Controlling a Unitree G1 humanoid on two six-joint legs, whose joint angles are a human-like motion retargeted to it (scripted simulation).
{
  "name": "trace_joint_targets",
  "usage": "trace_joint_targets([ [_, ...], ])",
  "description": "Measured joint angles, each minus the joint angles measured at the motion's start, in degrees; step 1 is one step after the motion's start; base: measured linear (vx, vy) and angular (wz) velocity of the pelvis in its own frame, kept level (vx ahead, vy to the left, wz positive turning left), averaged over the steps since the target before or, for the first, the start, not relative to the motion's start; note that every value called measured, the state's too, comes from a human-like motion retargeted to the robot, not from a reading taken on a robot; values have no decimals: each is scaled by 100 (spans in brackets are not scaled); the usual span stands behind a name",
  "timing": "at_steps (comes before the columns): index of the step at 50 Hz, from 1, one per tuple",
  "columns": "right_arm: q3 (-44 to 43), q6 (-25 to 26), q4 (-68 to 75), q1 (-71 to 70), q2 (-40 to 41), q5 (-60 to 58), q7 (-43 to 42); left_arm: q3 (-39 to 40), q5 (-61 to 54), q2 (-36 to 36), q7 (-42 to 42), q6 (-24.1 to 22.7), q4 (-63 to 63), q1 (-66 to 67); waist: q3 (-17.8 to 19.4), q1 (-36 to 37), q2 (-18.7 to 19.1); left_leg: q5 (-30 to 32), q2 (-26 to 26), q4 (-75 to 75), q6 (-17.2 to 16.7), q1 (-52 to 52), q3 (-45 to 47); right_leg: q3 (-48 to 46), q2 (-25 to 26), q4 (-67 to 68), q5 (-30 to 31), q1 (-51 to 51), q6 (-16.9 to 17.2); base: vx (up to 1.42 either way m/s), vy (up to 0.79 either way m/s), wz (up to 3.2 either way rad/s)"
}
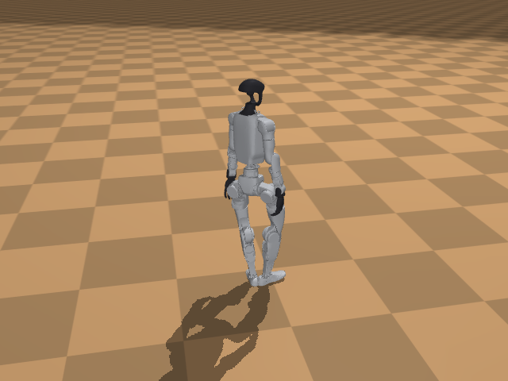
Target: In place motions
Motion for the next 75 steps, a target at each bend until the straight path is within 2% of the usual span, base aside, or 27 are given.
trace_joint_targets([
  [2, 15, 42, 89, -56, -55, 8, -70, 67, 65, 36, 18, 15, 8, 20, -13, 48, 86, -112, 166, -36, -131, 77, 759, -1071, -207, 58, -140, 167, -77, -44, 53, -352],
  [6, -84, 230, 493, -144, -189, 133, -394, 281, 187, 69, 167, 52, 21, 114, -179, 206, 236, -306, 447, 13, -377, 113, 1667, -3026, -496, 182, -282, 568, -359, -35, 52, -331],
  [8, -168, 326, 820, -193, -268, 321, -594, 397, 203, 83, 236, 69, 16, 148, -310, 425, 163, -390, 491, 108, -500, 153, 2106, -3383, -661, 270, -290, 645, -491, -24, 32, -311],
  [10, -278, 397, 1126, -169, -367, 522, -708, 482, 204, 103, 284, 87, 7, 166, -419, 585, 4, -453, 480, 265, -603, 230, 2430, -3495, -841, 280, -173, 711, -410, -21, 21, -242],
  [13, -454, 508, 1472, -61, -456, 706, -667, 596, 189, 143, 375, 132, -21, 137, -576, 710, -350, -497, 376, 578, -713, 348, 2651, -3665, -1096, 73, 449, 778, -230, -16, 9, -165],
  [15, -523, 567, 1622, 13, -462, 751, -593, 713, 158, 174, 451, 148, -63, 117, -654, 870, -618, -474, 321, 786, -733, 460, 2762, -3051, -1235, 248, 349, 535, -239, -22, 4, -163],
  [21, -619, 589, 1445, 151, -309, 366, -478, 1159, -269, -117, 569, 37, -90, 138, -799, 803, -780, -141, 420, 1138, -775, 746, 2701, -2253, -1448, 718, 46, 226, -156, -24, 7, -121],
  [24, -520, 501, 1207, 172, -204, 210, -349, 1264, -441, -319, 519, 35, -15, 170, -951, 765, -704, 25, 450, 1177, -844, 850, 2623, -1845, -1347, 745, 4, 50, -236, -26, 9, -144],
  [30, -188, 380, 589, 0, 54, -45, -132, 1040, -461, -542, 396, -16, -52, 225, -1026, 503, -368, 263, 600, 1203, -1011, 1069, 2496, -851, -872, 848, -101, -365, -372, -45, 1, -147],
  [33, -18, 275, 273, -47, 177, -83, -81, 872, -314, -530, 304, 20, -75, 231, -1013, 343, -278, 382, 651, 1285, -932, 1181, 2310, -397, -647, 911, -141, -544, -411, -40, 0, -139],
  [35, 86, 225, 124, -73, 233, -105, -42, 824, -253, -511, 267, 46, -109, 240, -1003, 323, -319, 501, 647, 1414, -792, 1268, 2223, -28, -582, 958, -170, -617, -381, -45, -4, -152],
  [36, 139, 209, 66, -86, 255, -120, -19, 818, -255, -497, 270, 51, -124, 246, -1000, 292, -409, 597, 636, 1597, -588, 1294, 2076, 186, -588, 946, -166, -627, -379, -39, -3, -170],
  [38, 220, 192, -8, -110, 284, -141, 7, 836, -285, -473, 277, 65, -158, 260, -986, 276, -642, 775, 638, 2127, -100, 1271, 1651, 626, -649, 919, -154, -612, -366, -34, -1, -173],
  [40, 242, 189, -29, -149, 292, -160, 13, 883, -360, -447, 273, 84, -211, 256, -911, 317, -899, 886, 775, 3086, 538, 1016, 912, 1052, -717, 888, -137, -541, -359, -29, -1, -187],
  [42, 258, 196, 3, -186, 276, -171, 5, 968, -483, -428, 270, 92, -280, 262, -757, 458, -1020, 986, 1044, 4208, 1016, 621, 3, 1446, -524, 780, -96, -362, -436, -20, -5, -213],
  [43, 251, 206, 32, -216, 253, -169, -5, 1013, -547, -430, 268, 90, -322, 255, -690, 490, -1011, 1045, 1082, 4594, 1015, 382, -497, 1571, -404, 696, -40, -302, -487, -26, 2, -180],
  [45, 207, 245, 101, -263, 175, -156, -56, 1091, -670, -490, 275, 74, -408, 234, -615, 480, -999, 1016, 666, 5047, 853, -207, -1599, 1784, -364, 513, 135, -260, -510, -33, 12, -137],
  [47, 160, 290, 191, -300, 109, -109, -140, 1155, -771, -546, 288, 57, -464, 227, -568, 486, -967, 813, 286, 5312, 620, -592, -2261, 1953, -285, 375, 257, -208, -547, -22, 11, -138],
  [52, -34, 436, 504, -310, -74, 243, -422, 1249, -872, -638, 277, -10, -555, 278, -496, 442, -920, -315, 129, 5449, 656, -1220, -2706, 2419, -182, 106, 527, -44, -570, -12, 8, -141],
  [57, -294, 559, 821, -225, -126, 652, -649, 1205, -682, -634, 330, -21, -494, 348, -421, 428, -836, -862, -226, 4310, 167, -1398, -3346, 2696, -52, -67, 772, 111, -537, -3, 2, -112],
  [61, -386, 581, 1011, -107, -147, 790, -665, 1212, -641, -650, 456, 6, -315, 391, -253, 566, -703, -632, -292, 2441, -261, -773, -3480, 2884, 214, -154, 952, 372, -469, 7, 2, -128],
  [64, -364, 608, 1068, -16, -168, 571, -568, 1290, -662, -705, 507, 22, -200, 472, -250, 626, -469, -78, -140, 1350, -285, -363, -3114, 3072, 492, -168, 1006, 495, -420, 22, 2, -127],
  [67, -268, 657, 1044, 81, -115, 271, -553, 1416, -677, -760, 483, 36, -127, 578, -512, 290, -174, 22, 186, 1127, -507, -368, -2632, 3070, 635, -205, 1062, 365, -378, 20, -6, -41],
  [72, -282, 484, 914, 207, 60, 538, -694, 1227, -589, -684, 365, 47, -219, 425, -367, 40, -86, 196, 101, 816, -485, -162, -2545, 3021, 601, -339, 1181, 513, -297, 7, -1, -12],
  [75, -285, 464, 856, 366, 124, 511, -519, 1152, -352, -620, 287, 79, -402, 370, -507, 181, -56, 190, 55, 734, -490, -152, -2412, 3135, 599, -355, 1199, 463, -252, 22, -6, -36],
])
